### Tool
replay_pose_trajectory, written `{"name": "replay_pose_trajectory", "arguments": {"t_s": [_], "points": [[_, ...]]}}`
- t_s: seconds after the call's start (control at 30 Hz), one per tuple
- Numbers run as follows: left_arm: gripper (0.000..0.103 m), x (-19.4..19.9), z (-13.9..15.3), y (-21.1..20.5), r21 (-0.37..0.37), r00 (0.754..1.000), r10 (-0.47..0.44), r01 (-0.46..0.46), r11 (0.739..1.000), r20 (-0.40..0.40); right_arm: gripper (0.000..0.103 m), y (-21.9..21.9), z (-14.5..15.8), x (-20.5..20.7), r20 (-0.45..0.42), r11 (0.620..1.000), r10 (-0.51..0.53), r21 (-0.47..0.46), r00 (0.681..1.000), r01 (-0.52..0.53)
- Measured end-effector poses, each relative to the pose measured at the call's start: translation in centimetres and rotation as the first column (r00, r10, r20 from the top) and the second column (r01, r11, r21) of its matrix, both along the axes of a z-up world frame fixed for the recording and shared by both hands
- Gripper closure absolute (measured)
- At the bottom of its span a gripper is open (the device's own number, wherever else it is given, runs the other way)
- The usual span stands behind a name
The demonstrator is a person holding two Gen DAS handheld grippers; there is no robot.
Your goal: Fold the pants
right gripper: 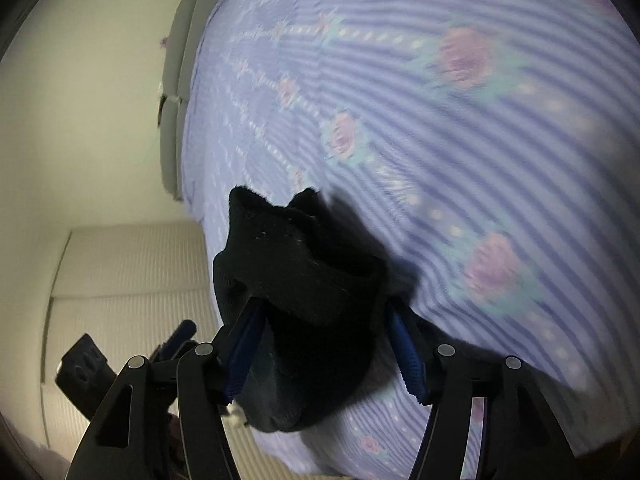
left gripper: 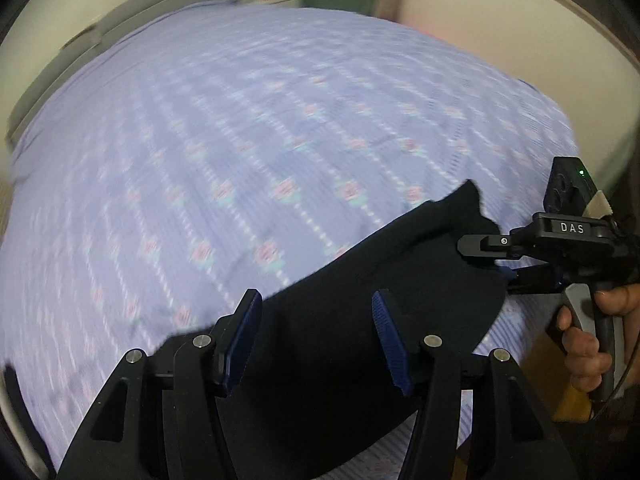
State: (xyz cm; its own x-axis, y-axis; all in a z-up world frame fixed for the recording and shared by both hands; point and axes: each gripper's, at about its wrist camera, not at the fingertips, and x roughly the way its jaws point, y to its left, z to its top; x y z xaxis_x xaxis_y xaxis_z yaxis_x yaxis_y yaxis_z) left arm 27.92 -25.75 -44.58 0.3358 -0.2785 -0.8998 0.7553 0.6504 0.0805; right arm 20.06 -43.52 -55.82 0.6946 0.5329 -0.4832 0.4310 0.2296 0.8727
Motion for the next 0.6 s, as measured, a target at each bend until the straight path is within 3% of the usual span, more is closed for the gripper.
{"name": "replay_pose_trajectory", "arguments": {"t_s": [0.23, 0.3, 0.4, 0.6], "points": [[0.047, 0.3, -2.4, 2.1, 0.001, 0.984, 0.178, -0.178, 0.984, -0.024, 0.036, 1.0, -0.6, 3.8, 0.034, 0.995, 0.099, 0.017, 0.994, -0.100], [0.047, 0.4, -3.1, 3.1, 0.000, 0.972, 0.233, -0.233, 0.972, -0.037, 0.050, 1.9, 1.0, 4.7, 0.032, 0.987, 0.149, -0.061, 0.988, -0.147], [0.047, 0.3, -4.3, 4.3, 0.005, 0.956, 0.288, -0.288, 0.958, -0.048, 0.062, 2.6, 3.0, 5.4, 0.003, 0.978, 0.166, -0.129, 0.986, -0.164], [0.047, 0.0, -4.2, 6.2, -0.017, 0.939, 0.342, -0.343, 0.939, -0.045, 0.072, 4.3, 8.1, 7.6, -0.013, 0.954, 0.193, -0.232, 0.981, -0.191]]}}
